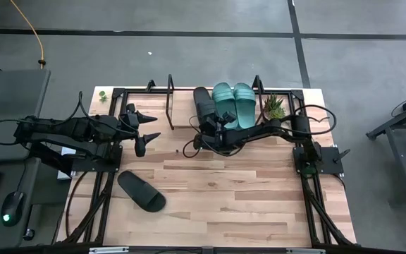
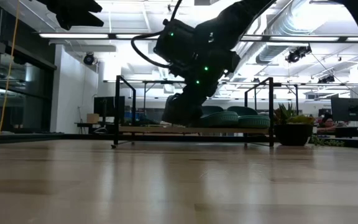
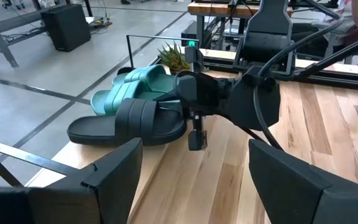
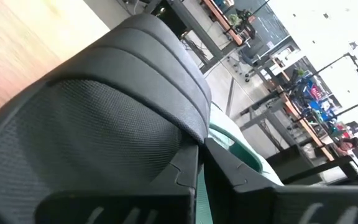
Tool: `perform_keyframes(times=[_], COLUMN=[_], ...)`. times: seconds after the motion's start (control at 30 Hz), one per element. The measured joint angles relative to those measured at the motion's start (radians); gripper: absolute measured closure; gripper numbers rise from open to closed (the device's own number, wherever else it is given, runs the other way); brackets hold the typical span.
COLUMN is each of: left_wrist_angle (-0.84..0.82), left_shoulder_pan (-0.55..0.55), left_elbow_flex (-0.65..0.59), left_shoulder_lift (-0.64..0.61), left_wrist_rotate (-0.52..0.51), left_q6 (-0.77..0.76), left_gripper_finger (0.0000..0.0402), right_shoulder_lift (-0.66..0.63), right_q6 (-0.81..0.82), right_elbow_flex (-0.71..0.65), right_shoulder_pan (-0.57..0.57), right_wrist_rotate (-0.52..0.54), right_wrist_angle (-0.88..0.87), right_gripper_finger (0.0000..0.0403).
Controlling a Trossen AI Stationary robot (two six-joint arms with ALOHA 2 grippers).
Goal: Pick and place slides into the shelf
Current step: Put the right black slipper on the shelf
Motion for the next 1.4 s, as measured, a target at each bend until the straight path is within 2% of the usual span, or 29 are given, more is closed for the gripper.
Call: perform_keyframes(times=[0.4,0.83,1.0,1.2,1.4], left_wrist_angle=[0.0,0.0,0.0,0.0,0.0], left_shoulder_pan=[0.0,0.0,0.0,0.0,0.0], left_elbow_flex=[0.0,0.0,0.0,0.0,0.0], left_shoulder_lift=[0.0,0.0,0.0,0.0,0.0], left_wrist_rotate=[0.0,0.0,0.0,0.0,0.0], left_q6=[-0.001,-0.001,-0.001,-0.001,-0.001], left_gripper_finger=[0.0128,0.0128,0.0128,0.0128,0.0128], right_shoulder_lift=[0.0,-0.004,-0.004,-0.003,-0.003], right_q6=[-0.011,-0.07,-0.07,-0.07,-0.068], right_elbow_flex=[0.0,0.001,0.001,0.0,0.013], right_shoulder_pan=[-0.007,-0.043,-0.036,-0.026,-0.003], right_wrist_rotate=[-0.068,-0.259,-0.262,-0.179,-0.15], right_wrist_angle=[-0.01,-0.009,-0.002,0.001,-0.002], right_gripper_finger=[0.0403,0.0395,0.0333,0.024,0.0199])
